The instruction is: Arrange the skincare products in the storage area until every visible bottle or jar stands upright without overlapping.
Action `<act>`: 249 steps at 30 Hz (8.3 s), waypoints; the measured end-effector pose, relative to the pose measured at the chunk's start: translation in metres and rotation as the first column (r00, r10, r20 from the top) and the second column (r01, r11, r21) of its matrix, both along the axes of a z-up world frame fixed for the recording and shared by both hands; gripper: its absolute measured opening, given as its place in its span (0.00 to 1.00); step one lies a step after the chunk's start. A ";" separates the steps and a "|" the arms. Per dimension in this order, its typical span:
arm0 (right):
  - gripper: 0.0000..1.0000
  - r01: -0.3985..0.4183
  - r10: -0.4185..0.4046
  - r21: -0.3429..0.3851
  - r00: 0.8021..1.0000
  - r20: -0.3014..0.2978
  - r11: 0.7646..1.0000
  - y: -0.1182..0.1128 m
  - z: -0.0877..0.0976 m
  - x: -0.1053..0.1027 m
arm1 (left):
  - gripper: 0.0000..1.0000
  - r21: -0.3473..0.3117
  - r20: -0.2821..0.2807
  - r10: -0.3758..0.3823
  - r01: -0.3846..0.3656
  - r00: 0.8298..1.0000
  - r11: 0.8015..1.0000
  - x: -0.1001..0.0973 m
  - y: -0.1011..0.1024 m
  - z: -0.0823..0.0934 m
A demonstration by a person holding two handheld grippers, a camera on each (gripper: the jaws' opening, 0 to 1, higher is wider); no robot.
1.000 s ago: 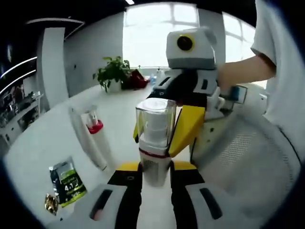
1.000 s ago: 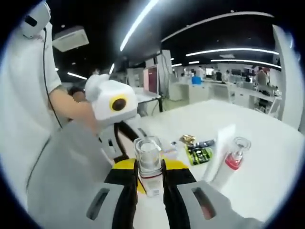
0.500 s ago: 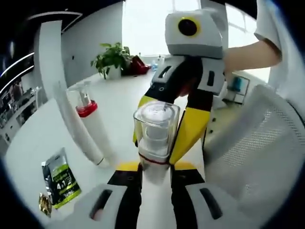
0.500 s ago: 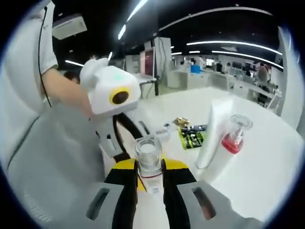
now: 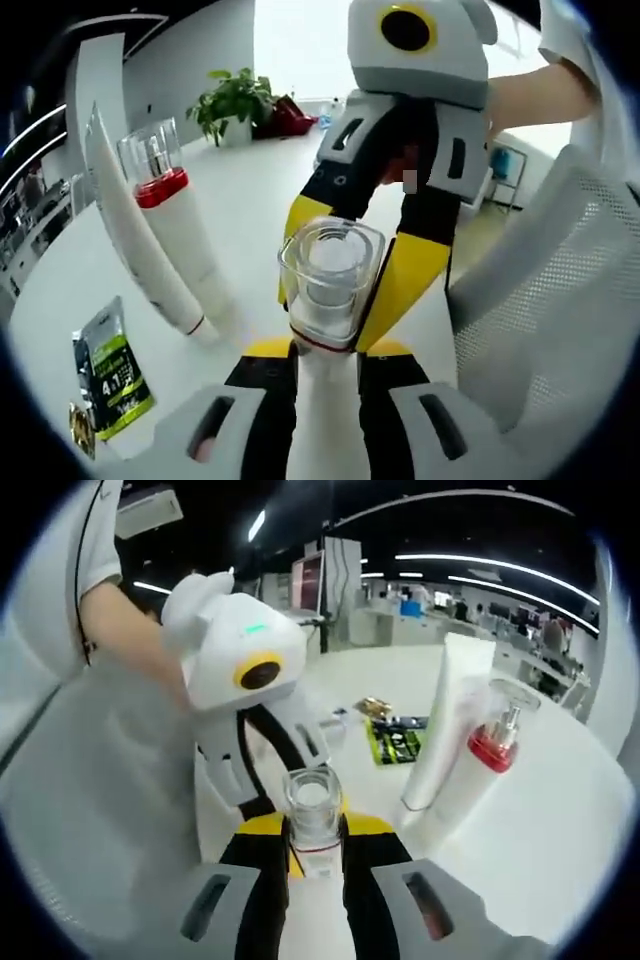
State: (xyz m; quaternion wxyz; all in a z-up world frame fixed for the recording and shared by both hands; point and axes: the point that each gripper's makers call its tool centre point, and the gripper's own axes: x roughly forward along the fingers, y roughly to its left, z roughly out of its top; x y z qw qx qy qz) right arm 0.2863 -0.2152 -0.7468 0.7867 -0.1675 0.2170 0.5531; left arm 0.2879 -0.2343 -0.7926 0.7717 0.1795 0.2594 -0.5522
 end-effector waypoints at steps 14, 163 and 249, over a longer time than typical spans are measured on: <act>0.21 0.011 -0.012 -0.042 1.000 -0.015 0.999 -0.007 -0.012 0.010 | 0.19 -0.031 0.009 0.040 -0.039 0.999 0.999 0.008 -0.006 0.001; 0.81 0.464 -0.457 0.124 0.886 -0.080 0.877 -0.029 0.051 -0.022 | 0.82 -0.088 -0.092 0.377 -0.385 0.921 0.919 -0.050 0.143 0.060; 0.98 0.496 -0.497 -0.032 0.867 -0.022 0.868 -0.035 0.028 -0.032 | 0.68 -0.093 -0.043 0.389 -0.391 0.920 0.916 0.056 0.075 0.125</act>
